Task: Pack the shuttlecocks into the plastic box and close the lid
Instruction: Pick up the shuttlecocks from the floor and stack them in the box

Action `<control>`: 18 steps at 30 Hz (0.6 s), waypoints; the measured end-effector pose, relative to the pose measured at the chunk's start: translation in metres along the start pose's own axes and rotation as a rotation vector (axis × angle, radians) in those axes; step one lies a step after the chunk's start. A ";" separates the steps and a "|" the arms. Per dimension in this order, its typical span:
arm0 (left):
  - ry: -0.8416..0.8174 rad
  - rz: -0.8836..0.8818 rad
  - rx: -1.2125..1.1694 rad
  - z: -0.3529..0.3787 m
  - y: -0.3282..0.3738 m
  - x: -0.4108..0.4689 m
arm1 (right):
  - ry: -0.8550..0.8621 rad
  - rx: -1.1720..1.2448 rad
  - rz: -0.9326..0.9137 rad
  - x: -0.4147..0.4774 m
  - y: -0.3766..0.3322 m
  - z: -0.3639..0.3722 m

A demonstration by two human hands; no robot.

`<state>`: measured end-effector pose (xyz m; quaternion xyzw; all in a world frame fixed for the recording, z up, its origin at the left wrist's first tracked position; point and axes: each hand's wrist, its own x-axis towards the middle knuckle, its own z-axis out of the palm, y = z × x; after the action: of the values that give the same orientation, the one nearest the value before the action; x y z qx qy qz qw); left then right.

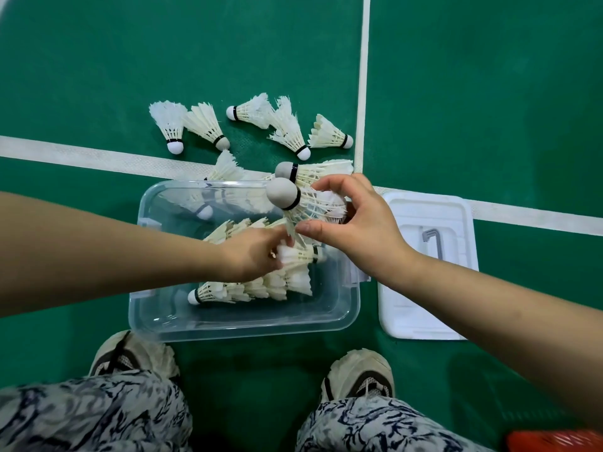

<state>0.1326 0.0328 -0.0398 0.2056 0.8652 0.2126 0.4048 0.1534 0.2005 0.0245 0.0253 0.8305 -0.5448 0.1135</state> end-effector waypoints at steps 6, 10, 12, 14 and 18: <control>-0.101 -0.028 -0.025 0.000 -0.002 0.005 | -0.013 -0.001 0.004 -0.002 0.002 0.000; 0.016 -0.067 -0.060 0.000 -0.003 0.007 | -0.019 -0.004 0.007 -0.003 0.002 0.000; 0.006 -0.070 -0.074 0.002 -0.003 0.008 | -0.021 -0.008 0.005 -0.003 0.002 0.000; -0.041 -0.061 -0.085 0.004 -0.002 0.009 | -0.023 -0.018 0.006 -0.002 0.003 0.000; -0.101 -0.058 -0.073 -0.003 0.000 0.009 | -0.028 -0.027 0.004 -0.003 0.004 0.001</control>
<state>0.1252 0.0367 -0.0440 0.1758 0.8411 0.2215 0.4612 0.1568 0.2018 0.0210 0.0177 0.8359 -0.5338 0.1262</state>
